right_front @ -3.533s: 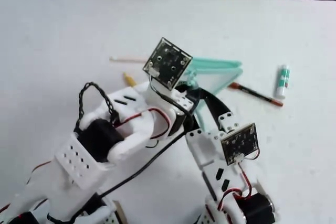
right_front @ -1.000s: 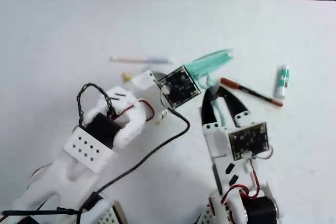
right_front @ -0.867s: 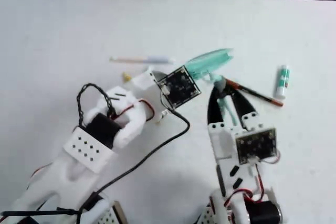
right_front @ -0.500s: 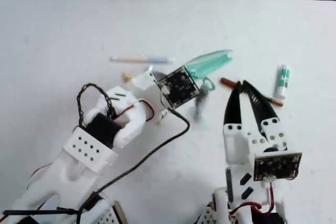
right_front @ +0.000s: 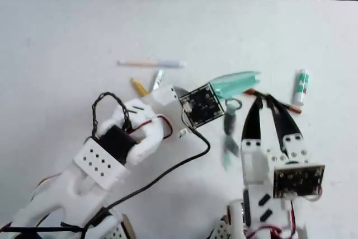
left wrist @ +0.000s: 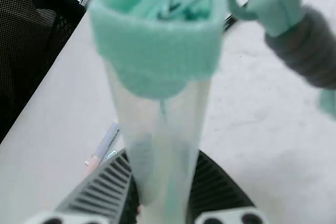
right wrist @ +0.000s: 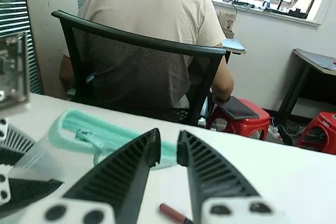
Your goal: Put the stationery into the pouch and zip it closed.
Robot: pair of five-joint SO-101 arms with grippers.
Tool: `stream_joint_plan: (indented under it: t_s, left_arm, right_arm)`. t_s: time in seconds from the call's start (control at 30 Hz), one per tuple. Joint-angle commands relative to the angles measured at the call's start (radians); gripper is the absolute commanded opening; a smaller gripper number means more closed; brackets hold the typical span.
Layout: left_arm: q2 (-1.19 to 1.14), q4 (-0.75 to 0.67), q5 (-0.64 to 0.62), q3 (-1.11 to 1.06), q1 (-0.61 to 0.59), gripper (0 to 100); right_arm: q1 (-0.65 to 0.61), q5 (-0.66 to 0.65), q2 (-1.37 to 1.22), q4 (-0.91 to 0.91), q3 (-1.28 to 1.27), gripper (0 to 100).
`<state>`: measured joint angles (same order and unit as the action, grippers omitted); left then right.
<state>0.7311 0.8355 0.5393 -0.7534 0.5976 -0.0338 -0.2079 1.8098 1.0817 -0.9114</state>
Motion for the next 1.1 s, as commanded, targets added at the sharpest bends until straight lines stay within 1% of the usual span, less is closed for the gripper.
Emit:
stream_joint_plan:
  t_s: [0.0, 0.13, 0.27, 0.33, 0.4, 0.5, 0.57, 0.67, 0.8, 0.87, 0.97, 1.07]
  left_arm:
    - [0.019, -0.002, 0.0, 0.015, 0.012, 2]
    - [0.019, -0.026, -0.006, 0.017, 0.012, 2]
    - [0.061, -0.077, -0.135, 0.008, -0.005, 2]
    - [0.107, -0.077, -0.164, -0.002, -0.012, 2]
    - [0.162, -0.084, -0.149, -0.043, -0.012, 2]
    - [0.245, -0.117, -0.118, -0.115, 0.004, 2]
    - [0.297, -0.146, -0.115, -0.158, 0.015, 2]
    - [0.354, -0.157, -0.114, -0.196, 0.021, 2]
    - [0.364, -0.157, -0.114, -0.196, 0.012, 2]
    - [0.364, -0.167, -0.112, -0.203, 0.016, 2]
    - [0.364, -0.176, -0.112, -0.204, 0.015, 2]
    - [0.364, -0.176, -0.112, -0.204, 0.012, 2]
  right_arm:
    - [0.002, 0.041, -0.01, 0.068, 0.057, 13.1]
    - [-0.016, 0.061, -0.01, 0.065, 0.02, 14.3]
    - [-0.159, 0.061, -0.01, 0.013, -0.101, 14.5]
    - [-0.173, 0.06, -0.007, -0.013, -0.132, 14.6]
    - [-0.173, 0.06, -0.007, -0.019, -0.129, 16.3]
    - [-0.18, 0.061, -0.007, -0.018, -0.133, 27.2]
    - [-0.18, 0.061, -0.007, -0.016, -0.135, 31.4]
    - [-0.182, 0.061, -0.005, 0.002, -0.124, 31.4]
    - [-0.189, 0.061, -0.005, 0.074, -0.032, 31.4]
    - [-0.242, 0.054, -0.005, 0.111, 0.012, 31.4]
    - [-0.337, 0.051, -0.007, 0.105, -0.011, 31.4]
    - [-0.414, 0.003, -0.005, 0.108, -0.008, 31.4]
